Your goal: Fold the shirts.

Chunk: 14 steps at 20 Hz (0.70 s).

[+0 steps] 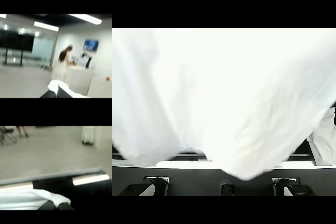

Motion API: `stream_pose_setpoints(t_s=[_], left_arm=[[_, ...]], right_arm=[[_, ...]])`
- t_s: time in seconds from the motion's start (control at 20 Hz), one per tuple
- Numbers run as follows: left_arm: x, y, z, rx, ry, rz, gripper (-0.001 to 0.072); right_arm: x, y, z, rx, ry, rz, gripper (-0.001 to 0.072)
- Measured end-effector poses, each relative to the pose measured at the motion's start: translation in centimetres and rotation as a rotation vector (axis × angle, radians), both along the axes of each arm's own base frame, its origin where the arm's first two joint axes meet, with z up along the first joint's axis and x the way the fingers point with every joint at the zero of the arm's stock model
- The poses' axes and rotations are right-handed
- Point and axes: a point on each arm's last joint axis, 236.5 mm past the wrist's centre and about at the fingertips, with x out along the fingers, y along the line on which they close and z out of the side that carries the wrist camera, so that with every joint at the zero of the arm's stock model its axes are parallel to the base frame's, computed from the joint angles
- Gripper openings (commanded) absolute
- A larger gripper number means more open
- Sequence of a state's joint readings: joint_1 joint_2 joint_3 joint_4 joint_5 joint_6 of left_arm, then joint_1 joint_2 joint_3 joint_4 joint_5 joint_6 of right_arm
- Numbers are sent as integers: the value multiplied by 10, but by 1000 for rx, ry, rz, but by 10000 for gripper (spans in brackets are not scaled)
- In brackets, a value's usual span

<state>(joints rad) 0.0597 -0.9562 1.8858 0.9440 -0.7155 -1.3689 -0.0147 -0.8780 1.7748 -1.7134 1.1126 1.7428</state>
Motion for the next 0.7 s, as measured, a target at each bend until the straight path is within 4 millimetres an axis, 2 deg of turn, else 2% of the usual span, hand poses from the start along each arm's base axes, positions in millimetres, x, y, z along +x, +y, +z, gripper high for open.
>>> stream_pose_setpoints(t_s=[0.1,0.25,0.35,0.45,0.55,0.65,0.7], left_arm=[[60,3,-67,10,180,4,30],[148,13,-196,-4,461,19,31],[189,18,-281,-12,627,28,31],[213,16,-358,-23,787,13,31],[221,4,-422,-39,935,-32,31],[219,-12,-468,-44,1050,-82,31],[217,-19,-484,-43,1093,-103,33]], right_arm=[[48,2,-75,17,221,8,43],[113,6,-182,66,459,9,44],[146,11,-249,190,572,-34,44],[164,20,-304,306,669,-71,44],[175,29,-349,389,744,-96,44],[181,32,-382,434,802,-119,43],[183,34,-394,451,821,-127,50]])
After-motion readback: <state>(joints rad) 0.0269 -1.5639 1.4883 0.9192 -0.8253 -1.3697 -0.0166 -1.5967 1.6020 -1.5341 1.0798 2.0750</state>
